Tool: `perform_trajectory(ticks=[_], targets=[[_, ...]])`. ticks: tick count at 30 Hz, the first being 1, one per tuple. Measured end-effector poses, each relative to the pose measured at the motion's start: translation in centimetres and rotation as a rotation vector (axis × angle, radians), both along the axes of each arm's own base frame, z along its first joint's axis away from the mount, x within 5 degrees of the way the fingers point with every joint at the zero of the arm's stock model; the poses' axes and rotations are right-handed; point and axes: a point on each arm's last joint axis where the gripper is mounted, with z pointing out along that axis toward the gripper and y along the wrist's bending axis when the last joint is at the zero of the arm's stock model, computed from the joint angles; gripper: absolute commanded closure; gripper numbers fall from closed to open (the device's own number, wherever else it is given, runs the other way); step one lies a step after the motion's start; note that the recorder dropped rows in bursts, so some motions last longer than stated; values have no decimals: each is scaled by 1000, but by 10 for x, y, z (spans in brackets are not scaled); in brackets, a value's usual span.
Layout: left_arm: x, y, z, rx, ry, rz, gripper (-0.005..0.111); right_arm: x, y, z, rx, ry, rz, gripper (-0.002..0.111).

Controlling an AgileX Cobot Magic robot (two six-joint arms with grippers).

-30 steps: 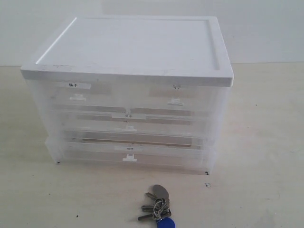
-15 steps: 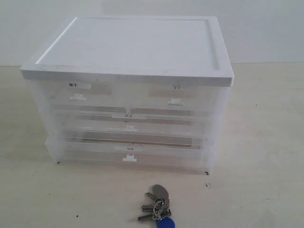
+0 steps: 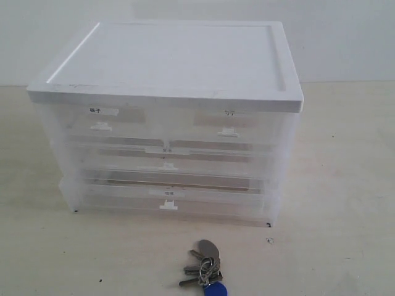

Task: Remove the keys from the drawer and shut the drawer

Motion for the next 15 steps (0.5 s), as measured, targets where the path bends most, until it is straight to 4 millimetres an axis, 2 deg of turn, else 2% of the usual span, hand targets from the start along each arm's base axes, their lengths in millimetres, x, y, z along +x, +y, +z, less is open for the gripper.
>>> perform_trajectory(ticks=[15], targets=[[-5, 1, 0, -3, -18, 0, 102, 0, 0, -3, 12, 34, 10, 108]])
